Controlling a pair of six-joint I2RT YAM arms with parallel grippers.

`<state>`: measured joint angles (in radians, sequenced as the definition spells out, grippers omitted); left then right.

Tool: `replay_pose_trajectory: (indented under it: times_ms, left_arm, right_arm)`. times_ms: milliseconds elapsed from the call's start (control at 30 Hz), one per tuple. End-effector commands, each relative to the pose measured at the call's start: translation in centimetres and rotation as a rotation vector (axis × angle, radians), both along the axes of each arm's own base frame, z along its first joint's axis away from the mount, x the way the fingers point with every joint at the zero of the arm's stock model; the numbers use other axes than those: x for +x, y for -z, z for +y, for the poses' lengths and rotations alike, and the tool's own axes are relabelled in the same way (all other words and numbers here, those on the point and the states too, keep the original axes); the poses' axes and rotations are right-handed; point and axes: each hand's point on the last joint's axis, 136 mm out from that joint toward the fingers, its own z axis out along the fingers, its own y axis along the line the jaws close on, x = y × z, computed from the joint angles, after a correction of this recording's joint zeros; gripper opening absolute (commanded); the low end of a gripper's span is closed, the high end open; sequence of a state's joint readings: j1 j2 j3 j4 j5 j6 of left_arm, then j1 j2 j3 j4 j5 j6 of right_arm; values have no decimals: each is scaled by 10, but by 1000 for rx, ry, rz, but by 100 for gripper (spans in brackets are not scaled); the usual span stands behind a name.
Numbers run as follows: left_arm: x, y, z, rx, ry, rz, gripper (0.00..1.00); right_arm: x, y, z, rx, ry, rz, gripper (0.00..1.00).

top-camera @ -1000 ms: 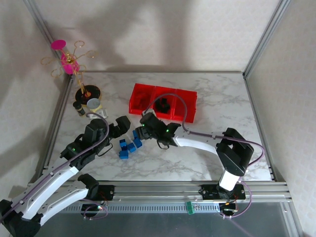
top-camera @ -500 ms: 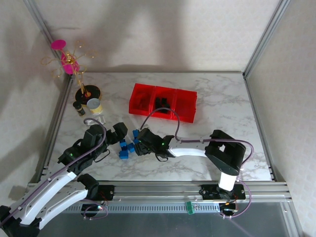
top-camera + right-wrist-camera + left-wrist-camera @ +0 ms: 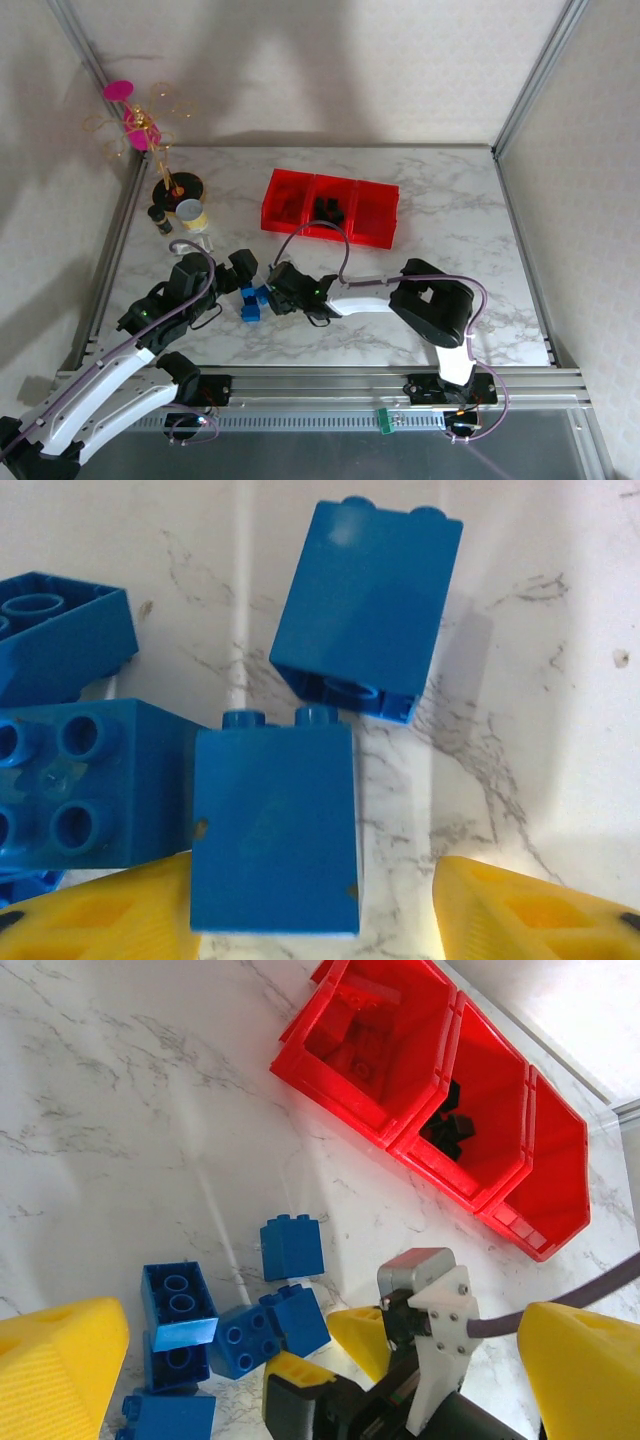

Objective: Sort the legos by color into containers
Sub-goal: Pick up the lego from the center of the table.

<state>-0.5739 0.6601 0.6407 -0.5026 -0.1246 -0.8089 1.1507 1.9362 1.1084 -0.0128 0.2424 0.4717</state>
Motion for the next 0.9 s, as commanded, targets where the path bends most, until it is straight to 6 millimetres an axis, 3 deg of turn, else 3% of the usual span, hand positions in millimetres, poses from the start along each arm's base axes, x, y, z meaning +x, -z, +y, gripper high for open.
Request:
replay_pose_trajectory:
  times_ms: [0,133,467,667,867]
  left_arm:
    - [-1,2,7,11,-29,8,100]
    - [-1,2,8,16,-31,5,100]
    - [1,-2,4,2,-20,1,100]
    - [2,-9,2,-3,-13,-10,100]
    - [5,-18,-8,-32,30,-29,100]
  right_arm:
    - [10,-2,7,-22,3,-38,56]
    - [10,-2,8,-23,0,-42,44]
    - [6,-15,0,1,20,-30,26]
    - [2,-40,-15,57,57,-24,22]
    - [12,-67,-50,75,165,-32,23]
